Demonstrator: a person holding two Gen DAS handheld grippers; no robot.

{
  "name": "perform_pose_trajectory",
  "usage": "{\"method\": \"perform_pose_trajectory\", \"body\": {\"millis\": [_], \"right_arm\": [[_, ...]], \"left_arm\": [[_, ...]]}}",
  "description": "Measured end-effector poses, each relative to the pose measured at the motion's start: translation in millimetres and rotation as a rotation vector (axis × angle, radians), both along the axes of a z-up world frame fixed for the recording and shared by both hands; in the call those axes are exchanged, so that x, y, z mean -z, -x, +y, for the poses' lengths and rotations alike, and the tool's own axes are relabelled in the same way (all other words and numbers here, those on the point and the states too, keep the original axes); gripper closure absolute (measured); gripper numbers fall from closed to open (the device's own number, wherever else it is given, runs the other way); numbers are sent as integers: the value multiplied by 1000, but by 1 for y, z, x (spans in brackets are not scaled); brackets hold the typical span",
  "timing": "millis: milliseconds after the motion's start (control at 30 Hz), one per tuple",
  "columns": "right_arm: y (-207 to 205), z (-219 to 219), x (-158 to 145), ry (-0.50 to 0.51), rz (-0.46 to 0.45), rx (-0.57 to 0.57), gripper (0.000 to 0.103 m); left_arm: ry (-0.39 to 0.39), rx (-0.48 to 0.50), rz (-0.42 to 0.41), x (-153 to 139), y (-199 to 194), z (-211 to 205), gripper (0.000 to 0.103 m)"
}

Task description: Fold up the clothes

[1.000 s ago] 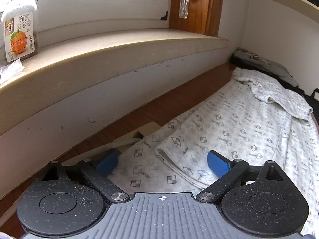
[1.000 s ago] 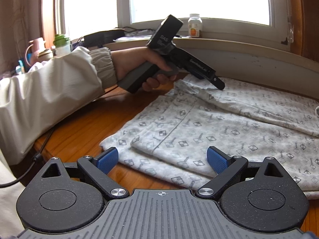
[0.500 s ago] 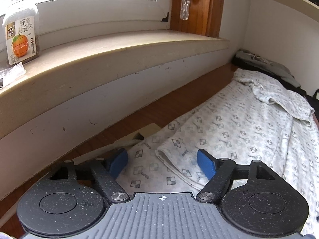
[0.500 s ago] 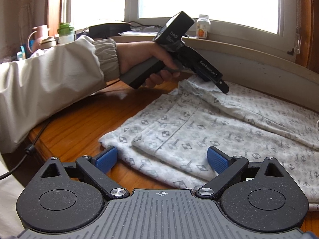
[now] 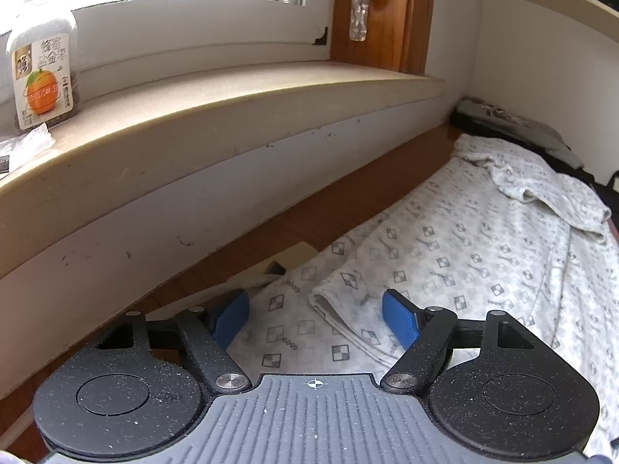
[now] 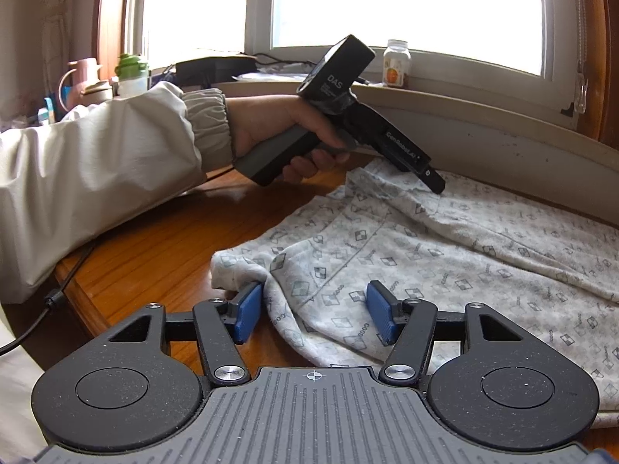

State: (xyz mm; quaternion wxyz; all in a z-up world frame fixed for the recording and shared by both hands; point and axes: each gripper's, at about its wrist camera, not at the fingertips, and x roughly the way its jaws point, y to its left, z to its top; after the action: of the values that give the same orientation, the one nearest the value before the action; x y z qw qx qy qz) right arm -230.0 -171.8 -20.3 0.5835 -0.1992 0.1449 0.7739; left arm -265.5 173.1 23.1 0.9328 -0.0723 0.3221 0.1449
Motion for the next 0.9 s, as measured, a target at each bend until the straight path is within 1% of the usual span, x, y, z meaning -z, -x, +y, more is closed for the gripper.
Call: {"method": "perform_pose_trajectory", "body": {"millis": [133,200,333,367,400,433,467,500,533,567,600,667,700,733,767,900], "right_arm": [[-1,2,-1,6,2,-17,39],[0,4,-1,8,1,-19,35],[2,7,0,3,4,-22,36],[2,8,-1,-1,4,-24,42],[3,8,-1,-5,3,-23,52],[3,8,-1,-10,0,-18,58],[4,8,-1,-15,-5,-11,72],[4,9,-1,-20,-13,0,80],[4,9,-1,-25,-18,7,81],[5,10,0,-30,-20,10,84],[5,10,1,-36,-22,13,85],[6,10,2,-45,-27,17,86],[6,11,2,-48,-29,17,86],[6,11,2,-51,-31,16,87],[6,11,3,-54,-31,14,88],[0,10,2,-72,-26,-3,89]], "left_arm": [[-15,15,7,2,-2,-3,16],[-15,15,9,2,-3,-4,15],[-14,14,11,3,-6,-5,14],[-15,12,13,3,-6,-5,14],[-15,10,13,3,-6,-6,14],[-14,13,12,3,-7,-4,16],[-18,10,14,3,-8,-4,17],[-23,7,17,2,-9,-4,18],[-32,8,17,1,-10,-7,25],[-42,9,16,0,-11,-10,38],[-44,15,13,-1,-12,-14,45],[-53,16,19,-2,-15,-22,65],[-54,21,21,-3,-16,-25,70],[-62,26,24,-3,-17,-29,79],[-70,31,27,-4,-18,-32,84],[-85,25,23,-8,-19,-39,88]]}}
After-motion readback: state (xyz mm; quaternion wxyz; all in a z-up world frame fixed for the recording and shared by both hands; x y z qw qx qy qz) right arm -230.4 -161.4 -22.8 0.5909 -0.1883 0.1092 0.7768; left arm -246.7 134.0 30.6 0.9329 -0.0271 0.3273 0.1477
